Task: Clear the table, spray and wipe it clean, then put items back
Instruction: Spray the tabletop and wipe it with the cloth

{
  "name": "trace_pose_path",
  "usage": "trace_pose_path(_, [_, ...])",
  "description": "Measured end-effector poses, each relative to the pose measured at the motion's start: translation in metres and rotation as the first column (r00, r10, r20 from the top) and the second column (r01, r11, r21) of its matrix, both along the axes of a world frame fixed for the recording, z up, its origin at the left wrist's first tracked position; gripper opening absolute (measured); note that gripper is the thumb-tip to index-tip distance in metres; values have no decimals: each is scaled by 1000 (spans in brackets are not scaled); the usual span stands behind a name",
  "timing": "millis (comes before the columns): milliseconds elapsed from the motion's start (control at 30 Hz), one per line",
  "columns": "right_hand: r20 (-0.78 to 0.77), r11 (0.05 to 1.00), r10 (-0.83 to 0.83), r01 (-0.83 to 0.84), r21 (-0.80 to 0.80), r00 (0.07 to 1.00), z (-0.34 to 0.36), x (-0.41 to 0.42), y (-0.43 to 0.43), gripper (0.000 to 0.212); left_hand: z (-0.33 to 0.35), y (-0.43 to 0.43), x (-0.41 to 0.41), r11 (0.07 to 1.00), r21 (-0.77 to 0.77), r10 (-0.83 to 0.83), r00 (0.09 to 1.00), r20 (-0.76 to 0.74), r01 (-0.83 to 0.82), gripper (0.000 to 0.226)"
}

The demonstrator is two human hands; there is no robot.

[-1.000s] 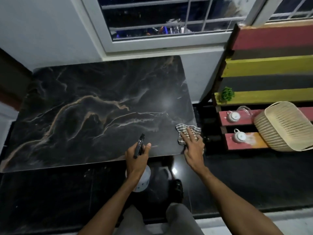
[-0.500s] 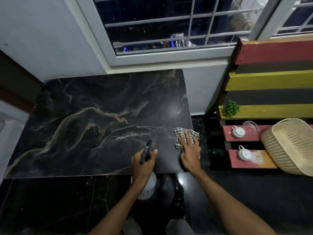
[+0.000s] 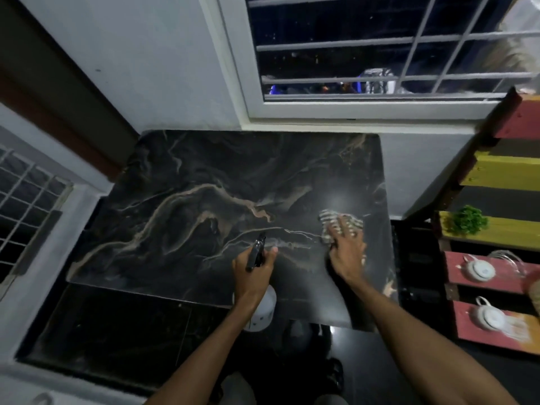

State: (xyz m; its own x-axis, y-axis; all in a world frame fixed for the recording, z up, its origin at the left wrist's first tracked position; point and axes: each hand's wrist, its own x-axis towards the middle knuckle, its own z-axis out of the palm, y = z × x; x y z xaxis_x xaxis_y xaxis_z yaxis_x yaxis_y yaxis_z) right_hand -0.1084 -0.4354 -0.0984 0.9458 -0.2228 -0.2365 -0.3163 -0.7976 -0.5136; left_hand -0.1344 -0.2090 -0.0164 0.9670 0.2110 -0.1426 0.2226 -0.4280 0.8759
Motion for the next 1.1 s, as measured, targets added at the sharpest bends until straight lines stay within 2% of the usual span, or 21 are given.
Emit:
trace_pose_path(33, [-18,998,-65,65,-15,998,3,11,17,74,-2,14,5,999,-24,22,1000,-8,-22,40])
trace_pose_path(67, [8,998,-51,52,-31,999,4,14,38,76,-3,26,10,998,-40,37,999,-10,-38,40])
trace_pose_path(167, [109,947,321,-315,-71,941,-7,7,107,81,-4,66,26,995,-54,80,997,-22,-81,40])
trace_pose_path(200, [133,916,402,-395,-73,906,-8,15,118,80,-3,82,33,994,-54,92,995,-29,-94,40])
trace_pose_path(233, [146,918,397,-390,-74,906,-7,32,127,79,-4,100,41,994,-51,100,995,-28,-101,40])
trace_pose_path(300, [68,987,156,-152,-60,985,-3,76,143,75,-6,139,57,993,-57,106,994,-19,-107,39])
trace_pose_path(333, [25,999,4,-2,-53,1000,0,93,157,73,-8,157,64,992,-59,112,994,-11,-112,39])
trace_pose_path(367, [5,996,-76,76,-56,997,3,104,182,73,-9,177,72,992,-50,118,993,-2,-118,38])
trace_pose_path(400, [26,997,-49,51,-65,998,2,108,216,74,-11,197,77,992,-34,121,993,7,-121,38])
trace_pose_path(433, [64,995,71,-66,-75,995,-2,111,258,75,-11,219,85,992,-16,125,992,16,-124,38])
trace_pose_path(500, [105,925,378,-369,-93,920,-11,114,326,77,-9,260,101,991,3,133,991,24,-133,38])
trace_pose_path(533, [126,883,470,-462,-84,874,-12,126,347,79,-8,281,109,990,-1,142,990,21,-142,38])
trace_pose_path(600, [108,892,450,-442,-90,886,-9,173,373,79,-7,324,125,985,-16,170,985,29,-170,38])
trace_pose_path(667, [16,967,242,-240,-81,970,0,201,397,80,-5,363,135,981,-19,195,980,41,-195,38])
trace_pose_path(700, [8,975,207,-206,-88,978,1,201,412,81,-4,377,139,979,-11,202,979,42,-202,38])
trace_pose_path(767, [32,916,391,-386,-109,920,-2,180,457,84,-3,408,147,975,-2,220,975,43,-220,38])
trace_pose_path(833, [58,775,631,-624,-104,774,-9,168,482,83,-1,432,155,969,-29,247,968,41,-246,38])
trace_pose_path(867, [78,745,667,-661,-89,741,-6,183,487,83,0,442,158,963,-53,265,964,33,-264,40])
trace_pose_path(1000, [15,901,423,-418,-114,906,7,260,541,77,-3,484,166,947,-76,316,948,36,-313,50])
trace_pose_path(1033, [20,883,460,-455,-114,888,6,257,564,78,-5,494,165,943,-69,328,944,33,-325,48])
trace_pose_path(1100, [38,749,660,-653,-117,750,-1,230,606,81,-4,512,161,931,-57,363,931,30,-361,43])
